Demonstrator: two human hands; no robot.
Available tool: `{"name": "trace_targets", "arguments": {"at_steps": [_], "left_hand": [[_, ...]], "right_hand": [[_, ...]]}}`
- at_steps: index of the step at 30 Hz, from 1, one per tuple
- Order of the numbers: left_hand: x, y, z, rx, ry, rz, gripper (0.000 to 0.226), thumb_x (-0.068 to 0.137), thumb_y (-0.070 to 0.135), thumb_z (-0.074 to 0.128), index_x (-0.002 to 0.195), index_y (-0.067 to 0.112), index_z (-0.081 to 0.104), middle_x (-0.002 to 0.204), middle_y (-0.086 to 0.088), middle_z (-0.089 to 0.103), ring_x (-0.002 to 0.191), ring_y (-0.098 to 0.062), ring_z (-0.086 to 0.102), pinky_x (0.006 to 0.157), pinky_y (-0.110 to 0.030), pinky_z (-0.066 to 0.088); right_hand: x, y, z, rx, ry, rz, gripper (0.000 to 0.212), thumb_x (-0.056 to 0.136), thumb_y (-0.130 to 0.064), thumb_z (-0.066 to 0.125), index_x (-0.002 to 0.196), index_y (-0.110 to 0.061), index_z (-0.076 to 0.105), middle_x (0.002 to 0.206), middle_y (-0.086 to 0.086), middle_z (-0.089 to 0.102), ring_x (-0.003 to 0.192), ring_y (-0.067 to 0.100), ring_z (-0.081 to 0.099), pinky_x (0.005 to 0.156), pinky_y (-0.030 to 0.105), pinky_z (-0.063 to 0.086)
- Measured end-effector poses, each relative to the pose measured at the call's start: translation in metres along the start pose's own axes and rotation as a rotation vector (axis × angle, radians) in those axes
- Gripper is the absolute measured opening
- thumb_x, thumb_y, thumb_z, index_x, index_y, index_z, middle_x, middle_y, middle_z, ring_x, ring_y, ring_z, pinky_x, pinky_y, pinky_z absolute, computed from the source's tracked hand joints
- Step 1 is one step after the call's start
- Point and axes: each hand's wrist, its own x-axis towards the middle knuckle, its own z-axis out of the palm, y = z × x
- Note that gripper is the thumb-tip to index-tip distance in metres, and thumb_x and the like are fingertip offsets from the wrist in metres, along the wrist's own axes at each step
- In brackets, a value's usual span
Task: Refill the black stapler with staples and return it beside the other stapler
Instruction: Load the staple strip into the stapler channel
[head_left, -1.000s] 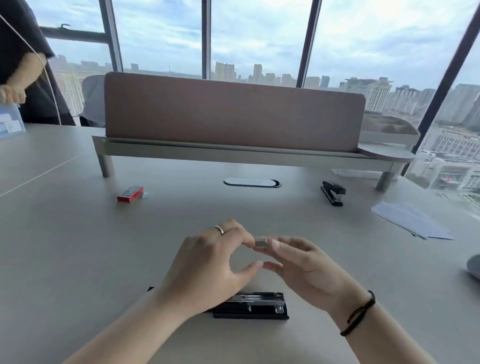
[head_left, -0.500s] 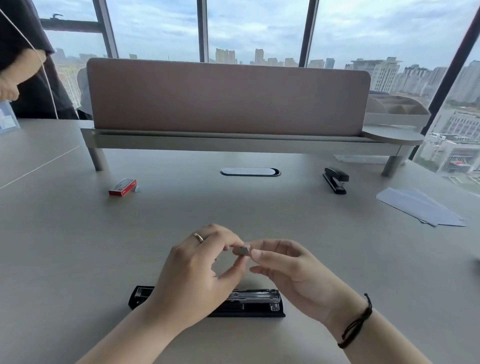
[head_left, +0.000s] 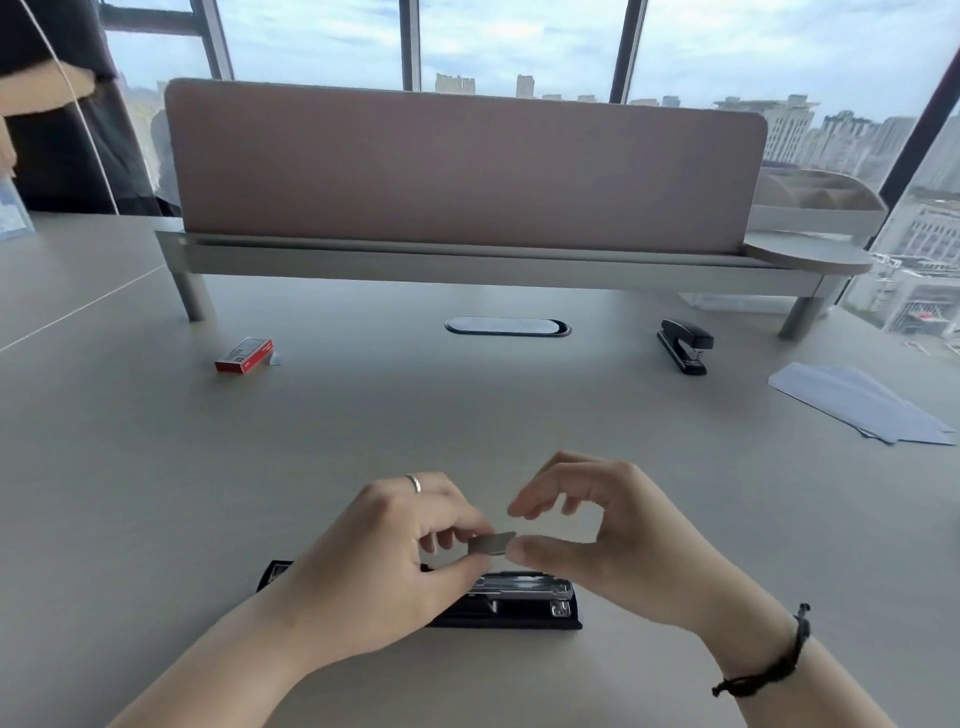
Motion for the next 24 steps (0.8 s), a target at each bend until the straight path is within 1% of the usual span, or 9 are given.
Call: {"name": "trace_targets", "arguments": {"at_steps": [2, 4, 7, 9, 11, 14, 18, 22, 24], "left_hand": [[0.000, -0.001, 0.000, 0.020, -0.010, -0.019, 0.011, 0.080, 0.025, 0.081, 0.086, 0.033, 0.078, 0.080, 0.013, 0.066, 0.077, -0.016, 0.059, 0.060, -0.012, 0.044], [0.000, -0.002, -0.001, 0.021, -0.016, -0.052, 0.009, 0.080, 0.026, 0.081, 0.085, 0.032, 0.078, 0.080, 0.013, 0.066, 0.079, -0.016, 0.059, 0.058, -0.009, 0.040], [-0.001, -0.003, 0.000, 0.023, -0.066, -0.077, 0.008, 0.078, 0.035, 0.076, 0.085, 0.033, 0.076, 0.082, 0.013, 0.066, 0.081, -0.015, 0.059, 0.063, -0.019, 0.047], [-0.002, -0.003, -0.001, 0.031, -0.103, -0.090, 0.011, 0.077, 0.040, 0.074, 0.087, 0.035, 0.075, 0.084, 0.015, 0.066, 0.081, -0.012, 0.060, 0.067, -0.025, 0.051], [-0.002, -0.003, -0.002, 0.038, -0.129, -0.100, 0.011, 0.078, 0.041, 0.074, 0.087, 0.035, 0.075, 0.085, 0.015, 0.066, 0.083, -0.011, 0.060, 0.066, -0.021, 0.049], [-0.001, -0.003, -0.004, 0.048, -0.157, -0.116, 0.010, 0.078, 0.039, 0.076, 0.085, 0.033, 0.075, 0.084, 0.016, 0.066, 0.086, -0.009, 0.061, 0.062, -0.011, 0.043], [0.000, -0.001, -0.006, 0.063, -0.190, -0.135, 0.009, 0.077, 0.038, 0.078, 0.083, 0.031, 0.075, 0.083, 0.016, 0.067, 0.086, -0.005, 0.063, 0.062, -0.011, 0.043], [0.000, 0.000, -0.006, 0.063, -0.215, -0.159, 0.010, 0.078, 0.037, 0.078, 0.084, 0.030, 0.075, 0.083, 0.014, 0.069, 0.082, -0.005, 0.064, 0.058, -0.009, 0.041], [0.000, -0.002, -0.005, 0.069, -0.215, -0.162, 0.011, 0.077, 0.039, 0.077, 0.084, 0.031, 0.074, 0.083, 0.015, 0.069, 0.082, -0.004, 0.064, 0.059, -0.010, 0.044]], "right_hand": [[-0.001, 0.000, 0.002, -0.054, -0.052, 0.018, 0.025, 0.067, -0.049, 0.077, 0.087, -0.035, 0.077, 0.091, -0.015, 0.070, 0.095, 0.006, 0.064, 0.079, 0.018, 0.047], [-0.001, 0.000, 0.004, -0.110, -0.080, 0.029, 0.022, 0.070, -0.043, 0.081, 0.090, -0.034, 0.077, 0.091, -0.014, 0.068, 0.096, 0.004, 0.063, 0.080, 0.016, 0.046], [-0.001, 0.000, 0.007, -0.150, -0.098, 0.038, 0.017, 0.074, -0.038, 0.081, 0.089, -0.032, 0.078, 0.091, -0.014, 0.067, 0.096, 0.002, 0.062, 0.080, 0.017, 0.048], [-0.002, -0.001, 0.007, -0.163, -0.113, 0.029, 0.016, 0.074, -0.040, 0.079, 0.087, -0.032, 0.077, 0.089, -0.014, 0.068, 0.095, 0.002, 0.062, 0.079, 0.022, 0.051], [-0.002, -0.001, 0.008, -0.175, -0.128, 0.024, 0.016, 0.074, -0.042, 0.078, 0.086, -0.032, 0.076, 0.089, -0.015, 0.067, 0.095, 0.001, 0.061, 0.078, 0.027, 0.053], [-0.003, -0.001, 0.009, -0.188, -0.134, 0.019, 0.014, 0.075, -0.041, 0.078, 0.085, -0.032, 0.075, 0.089, -0.014, 0.067, 0.096, 0.002, 0.061, 0.078, 0.028, 0.053], [-0.003, -0.001, 0.011, -0.182, -0.152, 0.020, 0.013, 0.074, -0.039, 0.078, 0.084, -0.031, 0.075, 0.088, -0.014, 0.067, 0.094, 0.002, 0.060, 0.079, 0.027, 0.052], [-0.003, -0.002, 0.011, -0.179, -0.168, 0.031, 0.015, 0.074, -0.041, 0.077, 0.084, -0.030, 0.075, 0.088, -0.012, 0.067, 0.094, 0.003, 0.060, 0.078, 0.029, 0.053], [-0.003, -0.002, 0.011, -0.180, -0.177, 0.035, 0.015, 0.074, -0.040, 0.077, 0.084, -0.029, 0.075, 0.089, -0.011, 0.067, 0.094, 0.003, 0.060, 0.078, 0.029, 0.053]]}}
